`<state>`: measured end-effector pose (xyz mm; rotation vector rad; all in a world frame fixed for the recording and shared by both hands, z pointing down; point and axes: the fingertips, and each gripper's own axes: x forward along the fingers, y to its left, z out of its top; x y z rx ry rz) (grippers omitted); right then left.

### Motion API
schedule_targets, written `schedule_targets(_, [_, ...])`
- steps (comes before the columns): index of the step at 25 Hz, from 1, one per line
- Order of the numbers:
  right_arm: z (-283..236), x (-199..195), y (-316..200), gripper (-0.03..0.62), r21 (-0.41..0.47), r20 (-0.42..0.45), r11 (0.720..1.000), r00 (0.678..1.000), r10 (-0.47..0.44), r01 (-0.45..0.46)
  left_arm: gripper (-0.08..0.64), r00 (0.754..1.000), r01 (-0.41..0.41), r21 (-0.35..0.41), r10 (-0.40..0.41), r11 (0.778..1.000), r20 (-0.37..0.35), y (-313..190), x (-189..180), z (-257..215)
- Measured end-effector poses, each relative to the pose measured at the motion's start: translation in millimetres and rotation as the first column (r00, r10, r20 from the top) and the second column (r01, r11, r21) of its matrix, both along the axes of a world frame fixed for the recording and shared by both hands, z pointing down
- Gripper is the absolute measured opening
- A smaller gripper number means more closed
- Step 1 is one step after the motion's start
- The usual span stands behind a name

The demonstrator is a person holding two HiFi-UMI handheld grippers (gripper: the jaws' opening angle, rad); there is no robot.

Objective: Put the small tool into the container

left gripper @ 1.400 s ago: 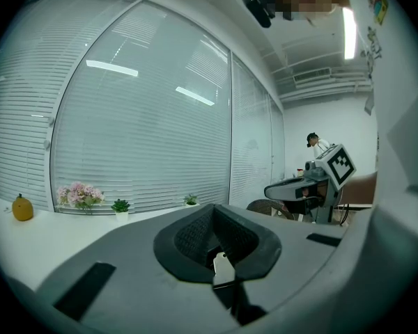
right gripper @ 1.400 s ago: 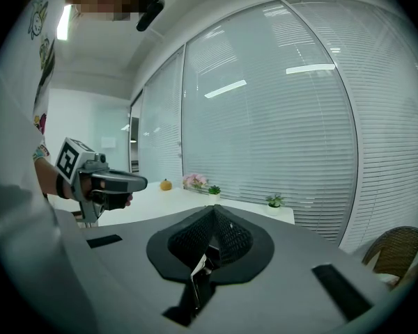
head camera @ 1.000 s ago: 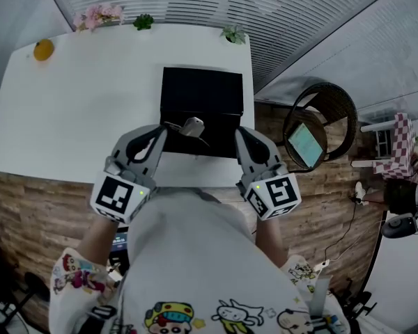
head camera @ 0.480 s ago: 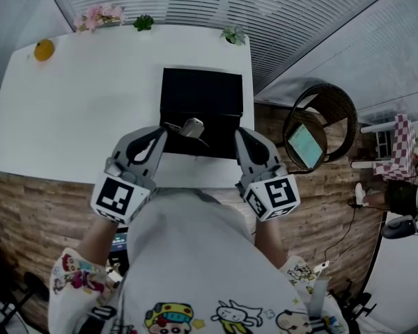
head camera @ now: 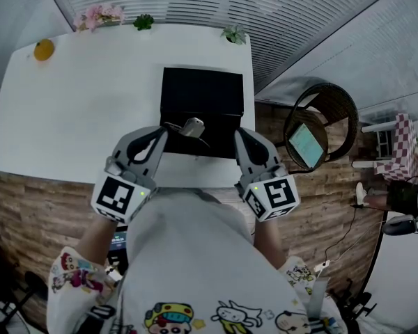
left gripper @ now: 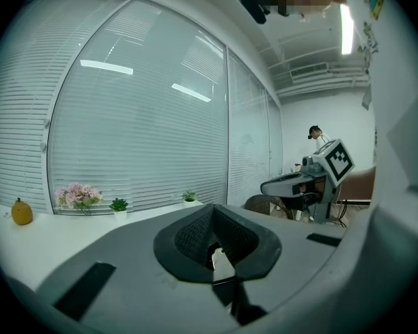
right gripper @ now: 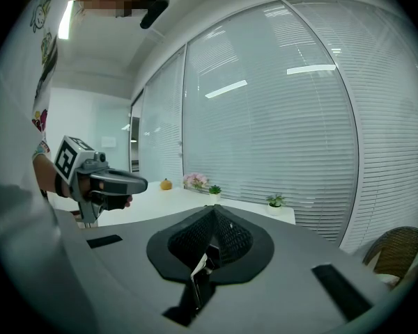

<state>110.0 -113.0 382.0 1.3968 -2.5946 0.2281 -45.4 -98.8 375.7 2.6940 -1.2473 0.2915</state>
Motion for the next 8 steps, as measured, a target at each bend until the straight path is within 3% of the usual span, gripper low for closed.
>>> schedule_targets(8, [3.7,-0.3,-6.4,-0.002,-0.004,-0.002,1.000,1.000,0.007,-0.007,0.003,1.000,-0.008,-0.011,0.008,1.000,0.000,-7.2,0.9,3.9])
